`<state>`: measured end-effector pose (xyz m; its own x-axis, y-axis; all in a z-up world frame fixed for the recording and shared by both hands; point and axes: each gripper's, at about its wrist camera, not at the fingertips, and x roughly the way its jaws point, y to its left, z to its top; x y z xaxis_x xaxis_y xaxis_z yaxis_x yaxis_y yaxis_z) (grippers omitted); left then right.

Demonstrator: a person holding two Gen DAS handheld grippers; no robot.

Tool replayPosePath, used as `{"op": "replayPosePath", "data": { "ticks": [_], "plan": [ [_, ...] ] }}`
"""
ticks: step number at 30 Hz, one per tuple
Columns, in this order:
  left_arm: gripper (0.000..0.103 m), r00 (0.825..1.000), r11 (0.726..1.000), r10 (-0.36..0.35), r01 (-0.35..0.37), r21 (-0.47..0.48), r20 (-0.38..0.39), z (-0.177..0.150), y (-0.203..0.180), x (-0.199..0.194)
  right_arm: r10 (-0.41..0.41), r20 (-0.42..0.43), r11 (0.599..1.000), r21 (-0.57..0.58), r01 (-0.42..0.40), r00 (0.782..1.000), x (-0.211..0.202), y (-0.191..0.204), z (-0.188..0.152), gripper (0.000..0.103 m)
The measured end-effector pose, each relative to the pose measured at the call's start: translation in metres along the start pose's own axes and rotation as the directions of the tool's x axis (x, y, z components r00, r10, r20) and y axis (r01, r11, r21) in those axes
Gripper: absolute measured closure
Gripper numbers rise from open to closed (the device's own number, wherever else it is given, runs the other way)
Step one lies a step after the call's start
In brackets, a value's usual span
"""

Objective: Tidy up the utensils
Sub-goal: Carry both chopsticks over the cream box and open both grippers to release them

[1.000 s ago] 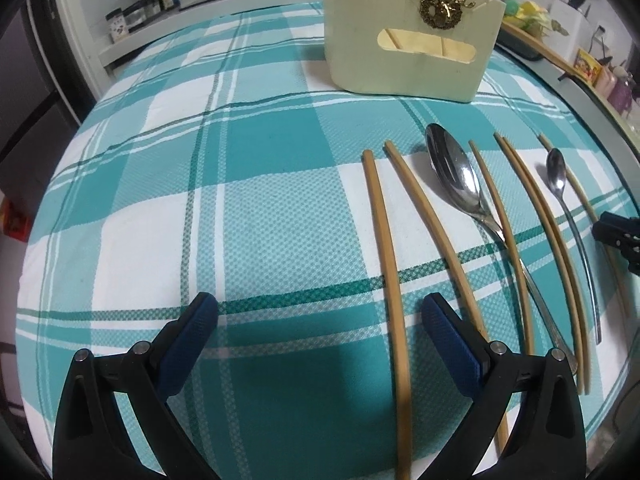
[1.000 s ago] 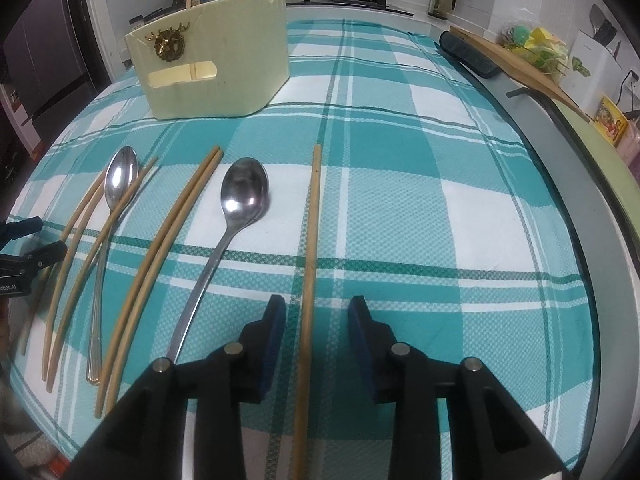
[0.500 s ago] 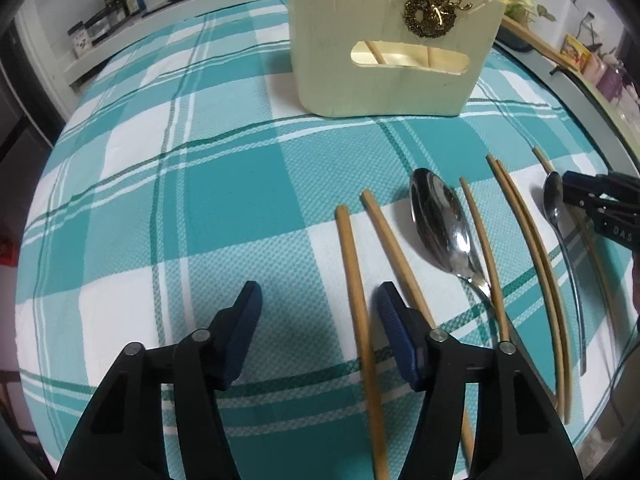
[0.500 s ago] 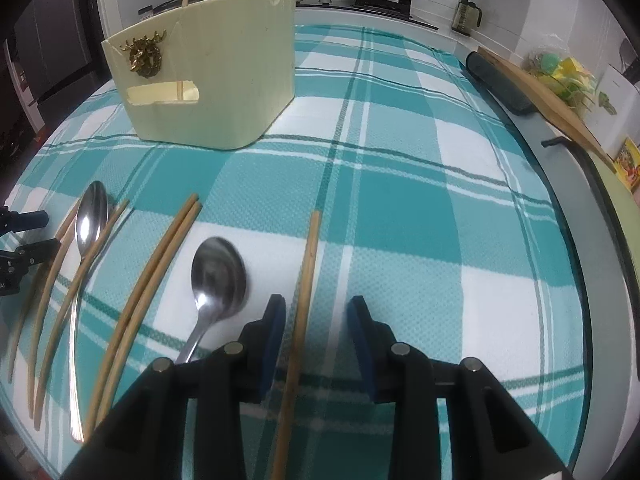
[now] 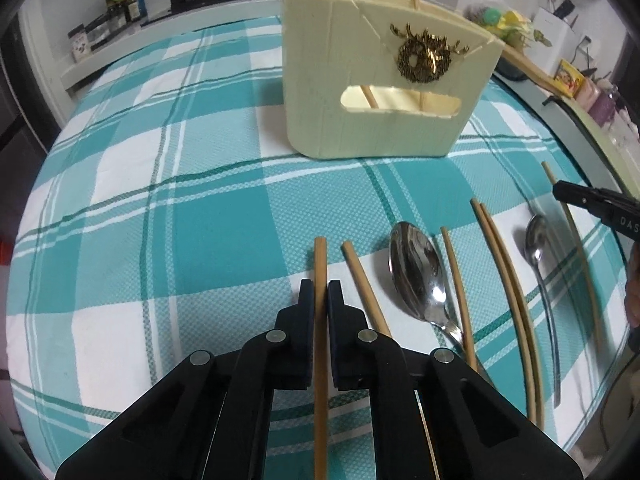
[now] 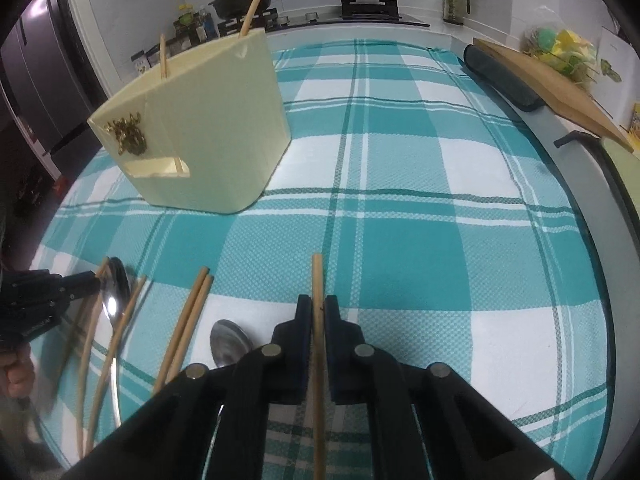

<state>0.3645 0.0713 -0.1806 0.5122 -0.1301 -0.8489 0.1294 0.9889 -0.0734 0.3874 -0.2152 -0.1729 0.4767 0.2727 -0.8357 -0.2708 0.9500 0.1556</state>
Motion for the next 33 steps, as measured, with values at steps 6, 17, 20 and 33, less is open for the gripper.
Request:
{"op": "replayPosePath", "data": {
  "ticks": [6, 17, 20, 33],
  "plan": [
    [0.098, 0.991, 1.0, -0.024, 0.026, -0.015, 0.131, 0.004, 0.002, -0.06, 0.065, 0.102, 0.998, 0.014, -0.067, 0.993, -0.058, 0.003, 0.004, 0.097],
    [0.098, 0.948, 0.996, -0.078, 0.09, -0.025, 0.308, -0.01, 0.006, -0.153, 0.133, 0.244, 0.991, -0.002, -0.136, 0.961, -0.143, 0.019, -0.007, 0.097],
    [0.098, 0.934, 0.994, -0.09, 0.104, -0.022, 0.347, -0.014, 0.004, -0.171, 0.136, 0.282, 0.991, -0.02, -0.136, 0.95, -0.162, 0.027, -0.012, 0.097],
    [0.099, 0.871, 0.983, -0.151, 0.182, -0.021, 0.468, 0.01, 0.005, -0.221, 0.12, 0.453, 0.992, -0.089, -0.089, 0.883, -0.215, 0.057, 0.01, 0.097]
  ]
}}
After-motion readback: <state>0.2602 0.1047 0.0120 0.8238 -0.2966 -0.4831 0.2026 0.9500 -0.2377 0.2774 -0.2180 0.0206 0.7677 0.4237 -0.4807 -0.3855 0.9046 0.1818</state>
